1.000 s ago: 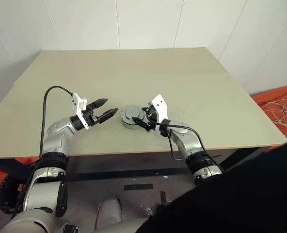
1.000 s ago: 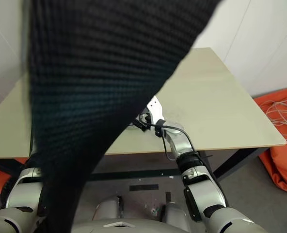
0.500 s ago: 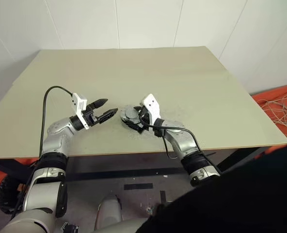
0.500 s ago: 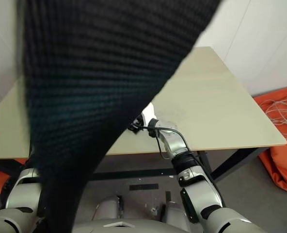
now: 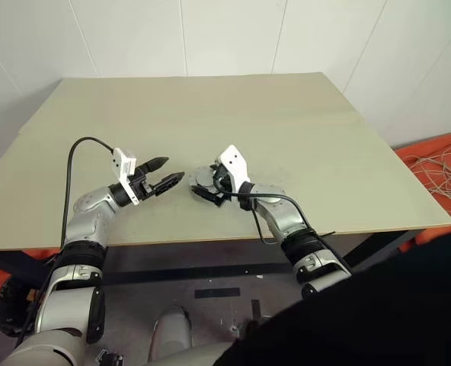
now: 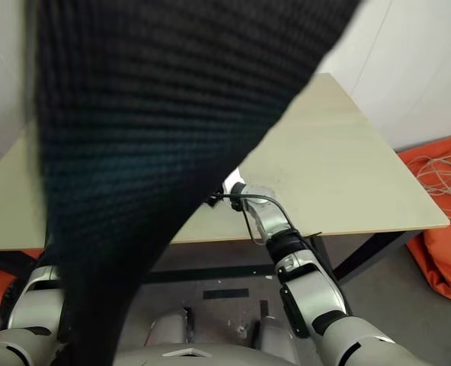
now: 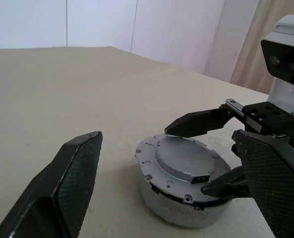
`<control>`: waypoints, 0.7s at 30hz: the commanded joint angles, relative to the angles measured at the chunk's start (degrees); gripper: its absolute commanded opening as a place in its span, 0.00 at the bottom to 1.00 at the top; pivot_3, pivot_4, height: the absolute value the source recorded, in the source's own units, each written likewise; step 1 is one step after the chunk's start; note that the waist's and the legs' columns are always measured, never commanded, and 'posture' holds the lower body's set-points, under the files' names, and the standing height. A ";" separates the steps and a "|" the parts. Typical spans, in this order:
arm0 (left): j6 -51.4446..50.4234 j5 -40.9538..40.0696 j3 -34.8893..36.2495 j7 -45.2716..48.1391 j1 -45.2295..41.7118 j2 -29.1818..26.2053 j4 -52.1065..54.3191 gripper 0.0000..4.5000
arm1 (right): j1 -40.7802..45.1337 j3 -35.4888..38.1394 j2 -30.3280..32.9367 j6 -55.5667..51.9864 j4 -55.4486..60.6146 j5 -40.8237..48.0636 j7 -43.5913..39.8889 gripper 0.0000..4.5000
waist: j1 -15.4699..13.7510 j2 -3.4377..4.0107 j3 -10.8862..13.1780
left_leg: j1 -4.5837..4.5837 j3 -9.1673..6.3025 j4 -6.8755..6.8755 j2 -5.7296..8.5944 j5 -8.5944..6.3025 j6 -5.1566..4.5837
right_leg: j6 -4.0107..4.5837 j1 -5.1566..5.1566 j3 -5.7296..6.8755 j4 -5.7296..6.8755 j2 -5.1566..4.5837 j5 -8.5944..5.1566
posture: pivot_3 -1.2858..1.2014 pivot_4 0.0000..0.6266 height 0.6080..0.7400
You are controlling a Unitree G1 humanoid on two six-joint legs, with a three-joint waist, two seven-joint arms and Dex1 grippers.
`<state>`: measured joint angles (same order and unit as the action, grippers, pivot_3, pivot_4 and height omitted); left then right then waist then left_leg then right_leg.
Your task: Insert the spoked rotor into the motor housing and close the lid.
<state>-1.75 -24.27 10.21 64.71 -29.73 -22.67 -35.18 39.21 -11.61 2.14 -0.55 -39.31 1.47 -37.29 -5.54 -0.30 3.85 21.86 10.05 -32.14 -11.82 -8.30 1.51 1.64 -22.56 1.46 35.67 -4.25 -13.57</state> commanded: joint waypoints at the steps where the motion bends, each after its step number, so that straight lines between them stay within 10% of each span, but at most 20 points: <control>1: 0.30 -0.71 0.86 0.18 -0.38 -0.85 2.12 1.00 | 1.82 1.12 -0.30 1.93 -1.44 0.15 0.55 1.00 | -0.02 0.00 0.00 | 0.00 0.00 0.00 0.00 0.00 0.00 | 0.00 0.00 0.00 0.00 0.00 0.00 | 0.52 0.00 1.00; 11: 0.41 -0.59 0.84 -0.13 0.05 -1.00 2.65 1.00 | 2.12 1.57 -0.50 2.34 -3.15 -0.07 0.92 1.00 | -0.02 0.00 0.00 | 0.00 0.00 0.00 0.00 0.00 0.00 | 0.00 0.01 0.00 0.00 0.00 0.00 | 0.52 0.00 1.00; 15: 0.46 -0.55 0.88 -0.22 0.04 -1.06 2.62 1.00 | 1.13 1.58 0.20 1.53 -1.60 0.04 0.44 0.72 | -0.02 0.00 0.00 | 0.00 0.01 0.00 0.00 0.00 0.00 | 0.00 0.01 0.00 0.00 0.00 0.00 | 0.52 0.00 1.00; 21: 0.25 -0.60 0.81 -0.03 0.02 -1.28 2.53 1.00 | -1.22 1.86 1.70 -0.84 3.50 1.07 -1.36 0.69 | -0.29 0.00 0.00 | 0.03 0.01 0.00 0.01 -0.02 -0.03 | 0.00 0.01 0.01 -0.03 0.00 0.00 | 0.52 0.00 1.00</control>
<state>-1.79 -24.27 10.21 64.57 -29.12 -23.17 -34.83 38.18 -10.66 3.20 -0.82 -38.50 1.53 -38.00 -5.82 -0.29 3.86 21.89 10.06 -32.14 -11.81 -8.33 1.47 1.64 -22.55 1.46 35.63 -4.26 -13.57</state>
